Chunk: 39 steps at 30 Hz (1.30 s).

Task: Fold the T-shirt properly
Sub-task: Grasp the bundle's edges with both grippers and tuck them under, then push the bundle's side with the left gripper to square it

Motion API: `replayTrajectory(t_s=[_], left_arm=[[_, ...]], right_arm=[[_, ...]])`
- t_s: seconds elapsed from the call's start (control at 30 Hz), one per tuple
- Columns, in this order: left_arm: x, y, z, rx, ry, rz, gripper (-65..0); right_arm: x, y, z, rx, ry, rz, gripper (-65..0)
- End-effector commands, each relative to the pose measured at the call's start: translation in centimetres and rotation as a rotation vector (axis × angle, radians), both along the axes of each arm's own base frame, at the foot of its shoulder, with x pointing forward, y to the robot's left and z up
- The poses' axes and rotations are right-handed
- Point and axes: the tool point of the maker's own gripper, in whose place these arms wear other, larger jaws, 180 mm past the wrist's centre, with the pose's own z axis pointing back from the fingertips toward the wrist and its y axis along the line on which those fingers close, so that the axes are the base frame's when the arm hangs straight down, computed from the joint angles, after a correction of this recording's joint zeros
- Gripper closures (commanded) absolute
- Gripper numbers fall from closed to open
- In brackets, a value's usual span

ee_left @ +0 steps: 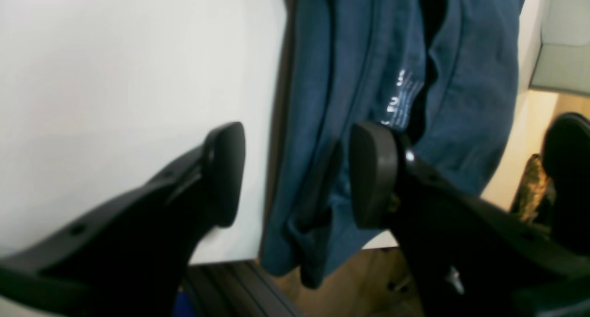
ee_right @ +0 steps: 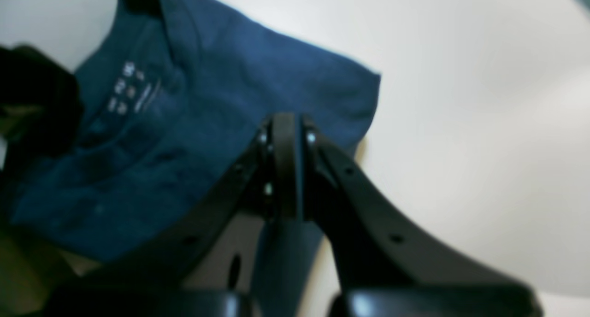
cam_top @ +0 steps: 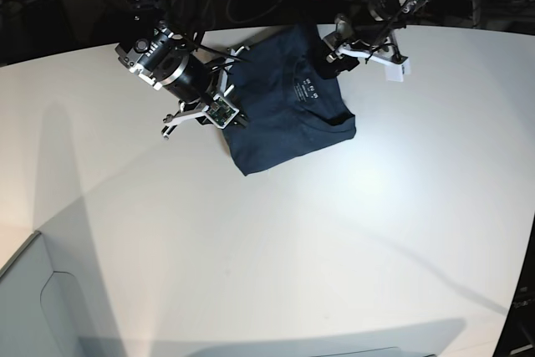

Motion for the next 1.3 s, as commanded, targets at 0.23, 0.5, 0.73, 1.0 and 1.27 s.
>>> replayTrajectory(t_s=[0.23,0.5,0.73,1.0,1.27], left_arm=[[-0.6,1.3,-0.9,0.025,0.029,-0.014,-34.9],[-0.8,1.3,0.3,0.040,0.004,-0.027,-35.0],[1.3,0.8,1.3,0.031,-0.052,-0.025,-35.2],[2.3,0.7,-0.8,0.003,-0.016,-0.012,-35.2],[1.8,-1.9,-2.4,-0.036,0.026,-0.081,-30.3]], right_arm=[[-0.8,-1.1,-3.3,-0.020,0.084,0.020,0.0],[0.2,-1.0,1.0,0.022,-0.033,0.022,0.0],[0.5,-0.8,3.2,0.043,-0.088,0.024,0.0],[-0.1,-0.8,2.6,0.042,-0.067,0.023,0.0],[-0.5,-1.2,2.2,0.026,-0.057,0.029,0.0]])
